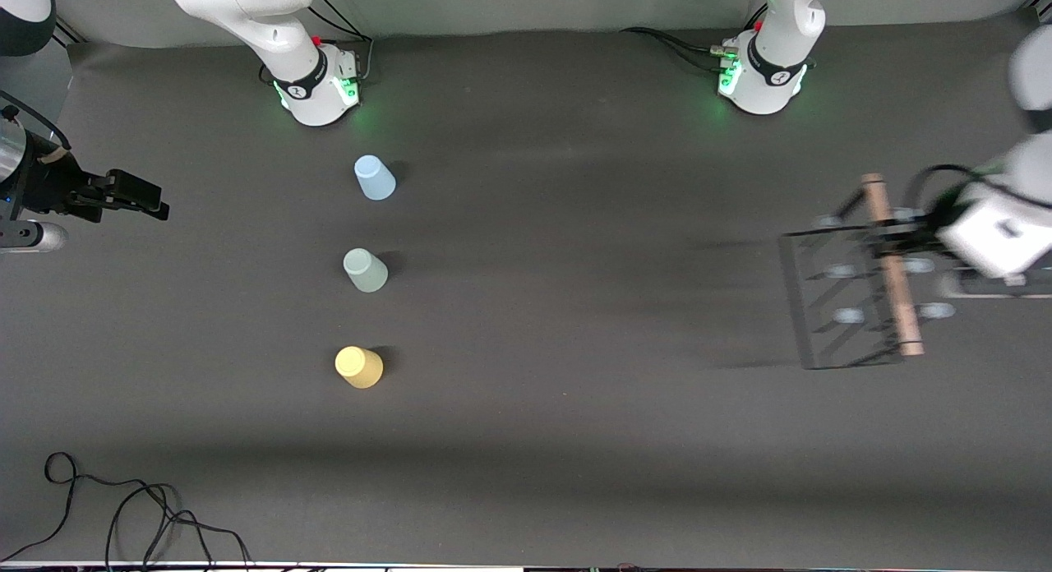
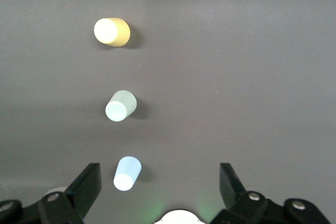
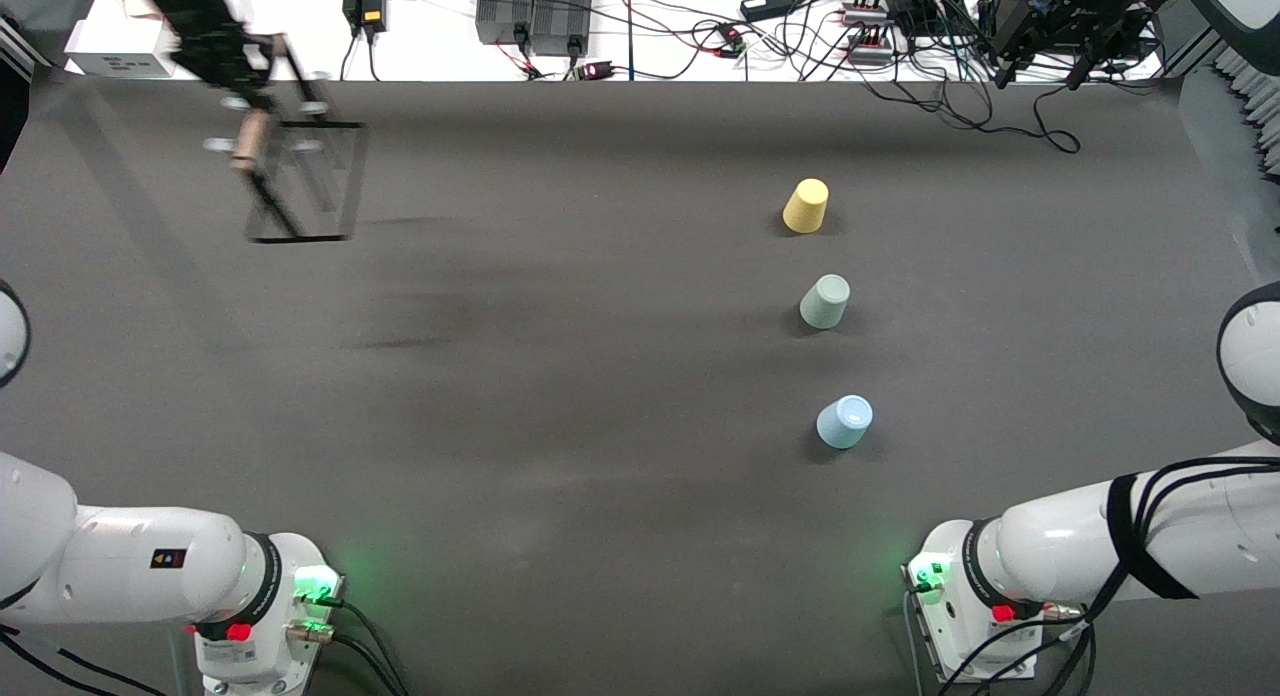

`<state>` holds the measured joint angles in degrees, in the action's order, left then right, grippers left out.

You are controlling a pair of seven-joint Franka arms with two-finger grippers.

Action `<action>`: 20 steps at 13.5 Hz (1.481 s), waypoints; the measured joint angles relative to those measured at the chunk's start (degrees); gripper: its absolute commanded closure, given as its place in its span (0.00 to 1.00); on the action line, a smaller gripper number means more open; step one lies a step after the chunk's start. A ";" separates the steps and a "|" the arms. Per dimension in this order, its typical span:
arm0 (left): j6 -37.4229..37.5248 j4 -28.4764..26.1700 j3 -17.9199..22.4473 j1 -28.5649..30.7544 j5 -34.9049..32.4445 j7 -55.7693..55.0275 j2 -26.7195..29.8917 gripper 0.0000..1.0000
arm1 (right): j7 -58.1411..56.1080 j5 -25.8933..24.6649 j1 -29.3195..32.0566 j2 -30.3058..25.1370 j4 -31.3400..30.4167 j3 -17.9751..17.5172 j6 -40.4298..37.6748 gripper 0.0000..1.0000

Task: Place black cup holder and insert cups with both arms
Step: 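Carry the black wire rack with the left gripper and lower it beside the cups, then release the rack with the left gripper while the right gripper reaches the green cup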

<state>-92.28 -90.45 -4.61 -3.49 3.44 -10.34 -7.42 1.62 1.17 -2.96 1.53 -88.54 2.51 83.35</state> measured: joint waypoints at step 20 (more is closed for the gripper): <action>-22.98 25.92 -1.96 -44.99 -2.75 -45.74 -36.71 1.00 | 0.00 0.00 0.09 -0.11 -0.01 0.34 -0.17 0.00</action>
<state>-115.26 -64.53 -6.58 -48.48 0.69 -56.07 -44.13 1.62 1.17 -2.87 1.42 -88.55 2.85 83.19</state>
